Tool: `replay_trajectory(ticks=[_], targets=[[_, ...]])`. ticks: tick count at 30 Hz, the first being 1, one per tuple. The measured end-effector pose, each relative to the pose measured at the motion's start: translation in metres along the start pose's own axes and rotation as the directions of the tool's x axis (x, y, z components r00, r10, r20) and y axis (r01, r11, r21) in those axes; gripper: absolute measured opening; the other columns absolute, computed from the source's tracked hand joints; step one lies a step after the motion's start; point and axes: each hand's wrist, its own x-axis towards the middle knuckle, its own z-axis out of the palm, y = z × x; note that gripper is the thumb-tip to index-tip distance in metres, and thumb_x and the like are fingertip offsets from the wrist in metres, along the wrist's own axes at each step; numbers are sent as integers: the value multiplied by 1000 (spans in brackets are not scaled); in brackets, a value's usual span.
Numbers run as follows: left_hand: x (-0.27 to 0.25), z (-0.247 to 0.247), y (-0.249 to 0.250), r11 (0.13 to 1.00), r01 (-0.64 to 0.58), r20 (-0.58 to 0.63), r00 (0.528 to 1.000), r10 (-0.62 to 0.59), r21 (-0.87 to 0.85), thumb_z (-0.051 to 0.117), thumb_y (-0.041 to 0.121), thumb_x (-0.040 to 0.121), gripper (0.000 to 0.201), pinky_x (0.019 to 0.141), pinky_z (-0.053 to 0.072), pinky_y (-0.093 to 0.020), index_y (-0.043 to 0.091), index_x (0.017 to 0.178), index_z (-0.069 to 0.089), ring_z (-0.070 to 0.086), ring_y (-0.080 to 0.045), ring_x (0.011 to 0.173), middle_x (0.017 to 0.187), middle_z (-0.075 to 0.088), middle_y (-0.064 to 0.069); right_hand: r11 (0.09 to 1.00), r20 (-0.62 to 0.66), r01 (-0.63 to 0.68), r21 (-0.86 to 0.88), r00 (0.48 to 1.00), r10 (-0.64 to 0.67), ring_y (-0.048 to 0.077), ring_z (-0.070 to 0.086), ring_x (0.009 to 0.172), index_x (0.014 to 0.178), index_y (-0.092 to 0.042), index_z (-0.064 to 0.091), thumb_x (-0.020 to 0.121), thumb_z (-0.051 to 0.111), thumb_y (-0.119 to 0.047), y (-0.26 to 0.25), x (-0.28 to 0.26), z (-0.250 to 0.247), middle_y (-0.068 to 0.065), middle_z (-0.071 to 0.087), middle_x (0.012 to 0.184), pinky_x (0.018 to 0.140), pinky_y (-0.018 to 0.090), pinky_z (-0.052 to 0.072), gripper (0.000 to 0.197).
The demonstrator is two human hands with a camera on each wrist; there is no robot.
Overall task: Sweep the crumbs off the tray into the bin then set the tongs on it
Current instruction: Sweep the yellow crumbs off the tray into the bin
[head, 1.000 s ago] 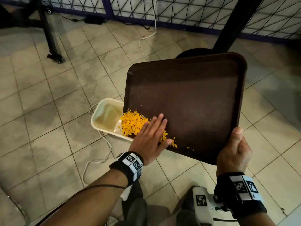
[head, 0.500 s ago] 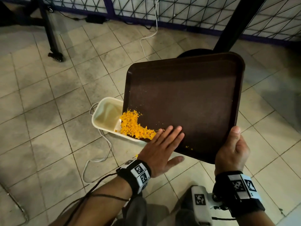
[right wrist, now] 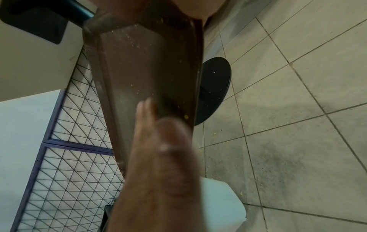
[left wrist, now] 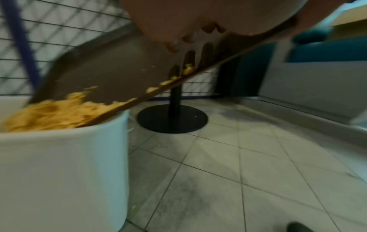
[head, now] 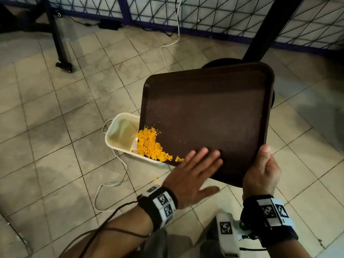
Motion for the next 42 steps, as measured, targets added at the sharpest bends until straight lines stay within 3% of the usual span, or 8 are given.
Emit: replay_trajectory(ticks=[3, 7, 11, 19, 26, 30, 36, 42], targets=[[-4, 14, -1, 995, -82, 32, 996, 80, 53, 21, 60, 101, 67, 121, -3, -45, 25, 156, 9, -6, -26, 151, 164, -9, 2, 999, 5, 27, -24, 1000, -27, 9, 49, 62, 71, -22, 53, 104, 33, -45, -1, 1, 0, -3, 52, 70, 60, 28, 43, 45], [-36, 21, -54, 988, 151, 111, 982, -152, 18, 17, 59, 102, 65, 119, 18, -53, 26, 157, 6, 5, -29, 151, 165, -1, 0, 999, 10, 18, -49, 1000, -17, 15, 49, 66, 71, -19, 53, 103, 32, -48, 2, 2, 0, 0, 51, 70, 64, 31, 43, 48], [-53, 15, -84, 948, 315, 136, 939, -317, 32, 12, 61, 102, 66, 121, 11, -50, 27, 156, -5, -17, -21, 150, 162, -18, 7, 998, 14, 28, -49, 1000, -28, 15, 49, 67, 74, -15, 54, 101, 32, -52, 5, 1, 0, 2, 53, 73, 65, 31, 43, 51], [-14, 19, 5, 999, -8, 41, 999, 10, -49, 21, 59, 102, 66, 122, -4, -43, 28, 154, -5, -10, -21, 151, 164, -10, 5, 997, 14, 31, -71, 999, -31, 9, 45, 59, 70, -19, 51, 104, 31, -47, 0, 1, 2, -3, 50, 67, 52, 19, 40, 48], [-62, 37, -76, 973, 232, 127, 964, -232, 12, 10, 50, 103, 58, 119, -3, -42, 29, 156, -1, -11, -20, 151, 164, -10, 5, 998, 14, 16, -65, 1000, -15, 14, 47, 63, 70, -17, 52, 103, 32, -49, 5, 2, 2, -1, 50, 68, 62, 30, 42, 50], [-79, 33, -119, 935, 328, 193, 917, -349, 134, 18, 44, 101, 58, 119, -4, -43, 25, 155, 10, -6, -25, 150, 164, 6, 0, 997, 14, 20, -73, 1000, -19, 15, 50, 66, 72, -17, 54, 102, 32, -51, 4, 3, 1, 2, 53, 72, 63, 29, 44, 50], [-78, 17, -135, 907, 408, 161, 893, -421, 109, 6, 45, 98, 62, 120, -4, -40, 25, 156, 15, -10, -20, 149, 163, 3, 5, 997, -4, -10, -73, 1000, 10, 13, 51, 65, 72, -20, 54, 103, 31, -50, 4, 1, 2, -2, 53, 70, 64, 29, 44, 48], [-57, 20, -83, 978, 209, 77, 975, -207, -22, 25, 40, 101, 58, 120, -9, -33, 25, 156, 13, -6, -15, 151, 163, -4, 7, 996, -19, 15, -90, 1000, -16, 14, 45, 60, 68, -19, 48, 102, 31, -52, 3, 0, 3, -2, 46, 66, 60, 31, 41, 51]])
